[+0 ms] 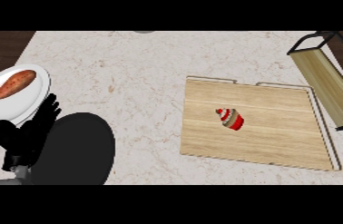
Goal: Pick the eggplant from the tray and place it in the tiered shelf
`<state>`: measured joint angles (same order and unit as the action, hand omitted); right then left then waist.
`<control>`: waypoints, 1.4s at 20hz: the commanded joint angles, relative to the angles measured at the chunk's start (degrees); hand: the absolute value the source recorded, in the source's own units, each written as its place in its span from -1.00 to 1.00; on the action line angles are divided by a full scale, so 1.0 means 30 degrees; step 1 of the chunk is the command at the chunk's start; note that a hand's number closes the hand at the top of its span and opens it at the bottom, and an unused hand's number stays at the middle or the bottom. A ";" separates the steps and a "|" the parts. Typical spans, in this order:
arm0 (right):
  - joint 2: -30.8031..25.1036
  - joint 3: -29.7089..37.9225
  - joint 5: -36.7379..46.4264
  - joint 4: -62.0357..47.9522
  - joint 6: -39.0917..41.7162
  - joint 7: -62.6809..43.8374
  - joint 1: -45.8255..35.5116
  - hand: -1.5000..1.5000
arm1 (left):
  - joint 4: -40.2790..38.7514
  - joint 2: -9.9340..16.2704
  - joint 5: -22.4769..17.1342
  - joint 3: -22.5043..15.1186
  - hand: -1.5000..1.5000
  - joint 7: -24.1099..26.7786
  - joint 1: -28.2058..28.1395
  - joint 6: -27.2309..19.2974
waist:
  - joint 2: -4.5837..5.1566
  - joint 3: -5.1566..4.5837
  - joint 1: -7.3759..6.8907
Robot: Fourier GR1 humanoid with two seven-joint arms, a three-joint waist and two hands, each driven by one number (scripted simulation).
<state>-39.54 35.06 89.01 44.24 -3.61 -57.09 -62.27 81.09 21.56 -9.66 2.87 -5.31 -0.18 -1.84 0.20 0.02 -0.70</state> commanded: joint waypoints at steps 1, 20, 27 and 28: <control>-0.0343 -0.0201 -0.0685 -0.0684 -0.1299 0.0238 0.0197 -1.00 | -0.1058 0.0031 0.0085 0.0505 0.00 0.0508 0.0583 0.0450 | 0.0003 -0.0009 0.0032; 0.1802 0.1138 -0.5857 1.0613 -0.2818 0.0034 0.1997 -1.00 | -0.1356 -0.0632 0.0718 0.0937 0.00 0.1372 -0.0424 0.0202 | -0.0270 -0.0035 0.0730; 0.1318 0.0876 -0.4863 1.8301 0.2531 -0.3381 0.2778 -1.00 | -0.0207 0.0117 0.0026 0.1563 0.00 0.0327 -0.0998 0.0894 | -0.0457 -0.0036 0.0974; 0.1010 0.0596 -0.4536 1.9399 0.3653 -0.3658 0.2442 -1.00 | 0.0005 -0.0255 0.0250 0.1214 0.00 0.0418 -0.1268 0.0690 | -0.0549 -0.0053 0.1089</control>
<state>-34.80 37.21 74.29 90.82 -3.15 -60.70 -55.19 80.08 21.24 -9.15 6.67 -3.71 -2.69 0.64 -0.94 -0.09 1.68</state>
